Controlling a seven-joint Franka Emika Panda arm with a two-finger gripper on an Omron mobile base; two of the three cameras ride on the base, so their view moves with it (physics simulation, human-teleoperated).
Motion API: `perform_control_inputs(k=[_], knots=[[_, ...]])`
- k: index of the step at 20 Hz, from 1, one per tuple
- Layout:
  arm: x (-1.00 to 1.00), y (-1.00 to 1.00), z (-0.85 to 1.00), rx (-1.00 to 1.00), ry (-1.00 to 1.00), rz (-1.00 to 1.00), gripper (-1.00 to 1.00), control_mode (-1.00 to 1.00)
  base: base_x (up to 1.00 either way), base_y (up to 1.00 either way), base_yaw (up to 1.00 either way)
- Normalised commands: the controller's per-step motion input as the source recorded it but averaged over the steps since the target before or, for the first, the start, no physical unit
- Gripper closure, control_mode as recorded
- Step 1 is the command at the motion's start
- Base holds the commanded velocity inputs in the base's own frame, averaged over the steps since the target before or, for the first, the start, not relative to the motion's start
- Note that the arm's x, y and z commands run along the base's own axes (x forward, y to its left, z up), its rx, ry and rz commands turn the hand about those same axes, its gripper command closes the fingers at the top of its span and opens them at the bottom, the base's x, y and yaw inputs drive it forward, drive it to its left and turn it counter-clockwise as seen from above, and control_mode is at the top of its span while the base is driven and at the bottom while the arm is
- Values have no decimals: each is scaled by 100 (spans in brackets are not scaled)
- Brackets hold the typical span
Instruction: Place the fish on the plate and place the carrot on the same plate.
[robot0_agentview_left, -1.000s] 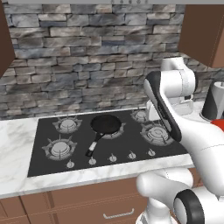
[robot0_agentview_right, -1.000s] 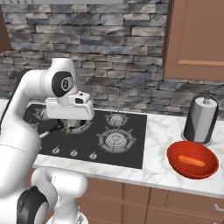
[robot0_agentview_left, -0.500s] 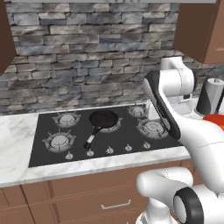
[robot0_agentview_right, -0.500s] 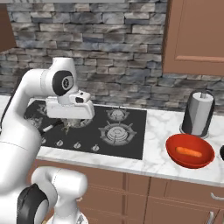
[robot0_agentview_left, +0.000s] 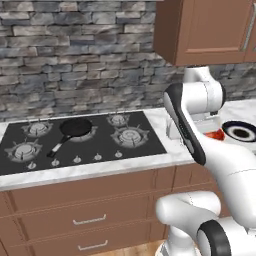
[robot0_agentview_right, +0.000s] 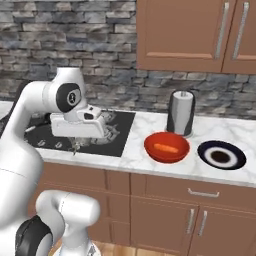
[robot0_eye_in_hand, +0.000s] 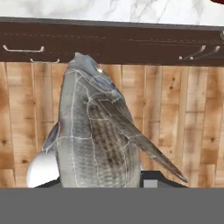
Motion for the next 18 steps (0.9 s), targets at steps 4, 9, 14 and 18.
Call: perform_control_inputs(k=[4, 9, 14, 18], knots=[[0, 0, 0, 0, 0, 0, 100, 100, 1, -100, 0], [0, 0, 0, 0, 0, 0, 100, 100, 3, -100, 0], [0, 0, 0, 0, 0, 0, 100, 100, 6, -89, 0], [0, 0, 0, 0, 0, 0, 100, 100, 27, -62, -2]])
